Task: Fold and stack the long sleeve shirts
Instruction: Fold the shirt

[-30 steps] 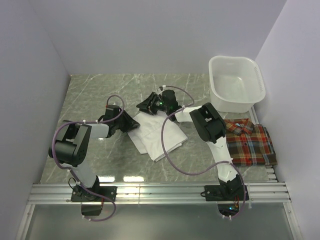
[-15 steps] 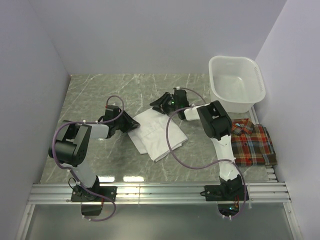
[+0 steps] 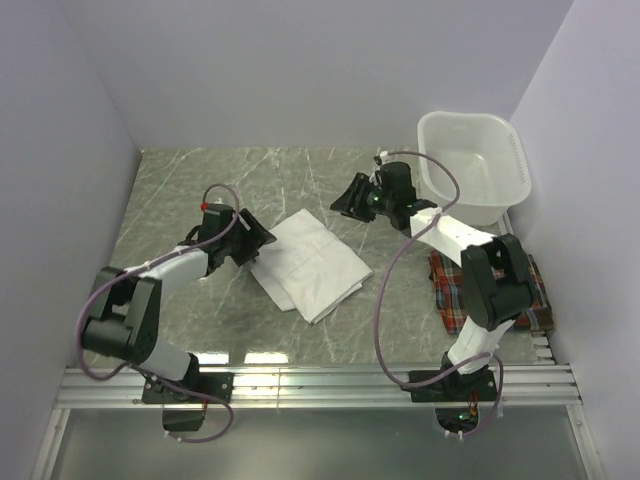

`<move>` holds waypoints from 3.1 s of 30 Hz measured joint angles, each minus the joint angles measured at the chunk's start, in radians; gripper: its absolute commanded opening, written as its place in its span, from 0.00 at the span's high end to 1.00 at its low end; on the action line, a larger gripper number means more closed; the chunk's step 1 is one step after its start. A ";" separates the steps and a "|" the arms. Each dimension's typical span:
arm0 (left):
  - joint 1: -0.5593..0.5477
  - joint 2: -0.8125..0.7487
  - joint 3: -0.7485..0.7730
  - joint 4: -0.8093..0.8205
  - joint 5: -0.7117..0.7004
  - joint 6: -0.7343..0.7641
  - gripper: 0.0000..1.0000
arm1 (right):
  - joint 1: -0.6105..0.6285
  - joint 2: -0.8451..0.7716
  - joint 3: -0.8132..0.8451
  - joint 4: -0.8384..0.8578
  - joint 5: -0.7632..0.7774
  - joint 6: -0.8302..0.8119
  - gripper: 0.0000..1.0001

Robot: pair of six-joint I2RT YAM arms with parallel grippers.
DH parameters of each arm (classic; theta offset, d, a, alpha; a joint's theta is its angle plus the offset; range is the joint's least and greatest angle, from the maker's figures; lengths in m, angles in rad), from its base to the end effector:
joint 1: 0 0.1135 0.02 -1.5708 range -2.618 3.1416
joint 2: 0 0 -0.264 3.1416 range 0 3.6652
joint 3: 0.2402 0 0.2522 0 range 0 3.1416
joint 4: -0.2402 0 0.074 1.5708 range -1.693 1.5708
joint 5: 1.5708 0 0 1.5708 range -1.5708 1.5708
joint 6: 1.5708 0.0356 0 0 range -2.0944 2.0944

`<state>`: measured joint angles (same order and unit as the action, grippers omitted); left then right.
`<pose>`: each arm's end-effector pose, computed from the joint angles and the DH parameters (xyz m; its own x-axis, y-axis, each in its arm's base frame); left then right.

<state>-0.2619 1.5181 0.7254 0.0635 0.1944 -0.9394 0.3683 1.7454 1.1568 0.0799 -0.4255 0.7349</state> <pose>0.2899 -0.0848 0.1722 -0.6973 -0.6330 -0.3363 -0.2874 0.6766 -0.6779 0.3640 0.1562 0.2356 -0.7825 0.3527 -0.5132 -0.1881 0.6517 0.7348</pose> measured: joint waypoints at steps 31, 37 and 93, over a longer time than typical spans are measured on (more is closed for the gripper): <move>-0.071 0.470 0.616 -0.340 -0.182 0.199 0.37 | 0.325 -0.061 -0.262 -0.293 0.076 -0.118 0.43; -0.046 0.616 0.887 -0.391 -0.213 0.337 0.30 | 0.518 -0.061 -0.166 -0.311 0.047 -0.040 0.41; 0.019 0.105 0.319 -0.557 -0.368 0.254 0.01 | 0.188 0.005 -0.198 -0.184 0.016 -0.093 0.35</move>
<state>-0.2424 1.6230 1.0447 -0.4931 -0.1734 -0.6857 0.5564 1.7500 0.9588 -0.1043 -0.4095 0.6415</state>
